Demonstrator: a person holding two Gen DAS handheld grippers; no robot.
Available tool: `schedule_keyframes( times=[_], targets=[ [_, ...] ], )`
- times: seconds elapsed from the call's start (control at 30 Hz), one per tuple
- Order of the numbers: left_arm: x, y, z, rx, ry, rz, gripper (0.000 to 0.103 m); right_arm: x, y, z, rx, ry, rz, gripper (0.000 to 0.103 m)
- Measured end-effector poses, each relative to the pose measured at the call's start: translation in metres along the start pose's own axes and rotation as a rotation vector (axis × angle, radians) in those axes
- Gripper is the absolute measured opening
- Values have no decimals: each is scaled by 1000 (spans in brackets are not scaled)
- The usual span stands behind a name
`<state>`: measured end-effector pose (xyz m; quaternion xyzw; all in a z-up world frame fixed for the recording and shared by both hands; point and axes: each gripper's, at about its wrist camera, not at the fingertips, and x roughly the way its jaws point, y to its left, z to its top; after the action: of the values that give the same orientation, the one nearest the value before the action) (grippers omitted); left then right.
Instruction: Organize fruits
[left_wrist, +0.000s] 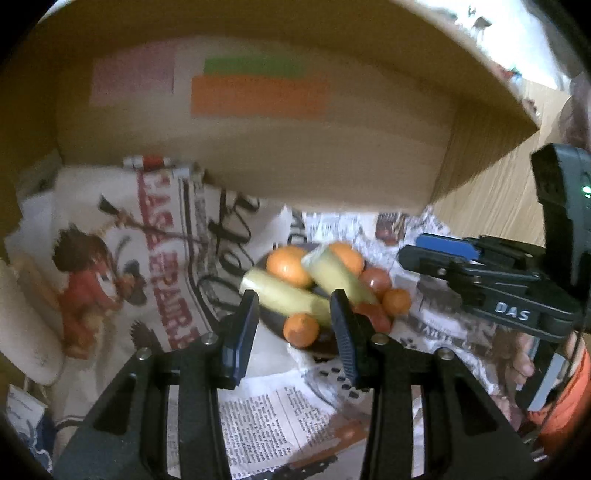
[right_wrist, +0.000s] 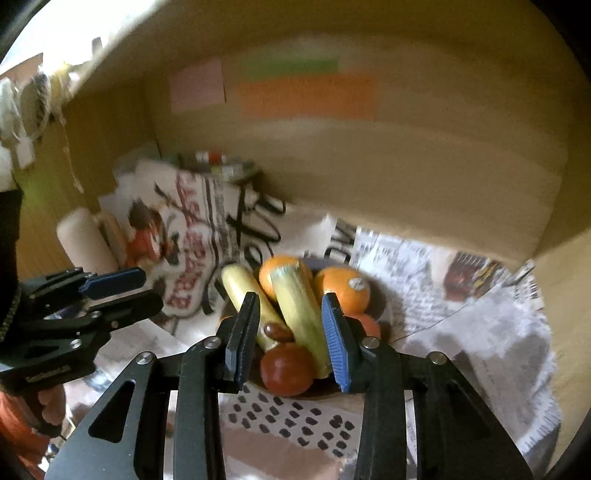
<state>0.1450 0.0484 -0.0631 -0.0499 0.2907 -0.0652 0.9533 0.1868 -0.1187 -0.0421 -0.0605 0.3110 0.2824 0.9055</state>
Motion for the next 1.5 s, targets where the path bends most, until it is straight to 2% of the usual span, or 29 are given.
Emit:
schedule_keyframes(
  times=[0.23,0.4,0.5,0.77,0.93,1.5],
  targets=[
    [-56,-19,10,23,-138,18,40,-71,10,2,16,-161,-12,35],
    [-99,-32,8,36,-235,35,53,-111,21,-3,10,-254,-33,44],
    [-123,-39,5,45,-286,49,62,-128,27,-7,11,-293,-47,54],
    [-169,-50,-6,53,-365,65,89,-166,43,-22,18,-390,-109,88],
    [-185,-54,-12,57,-400,87,101,-182,50,-30,18,-435,-154,103],
    [-195,-60,-15,69,-422,107,103,-195,53,-40,23,-461,-185,103]
  ],
)
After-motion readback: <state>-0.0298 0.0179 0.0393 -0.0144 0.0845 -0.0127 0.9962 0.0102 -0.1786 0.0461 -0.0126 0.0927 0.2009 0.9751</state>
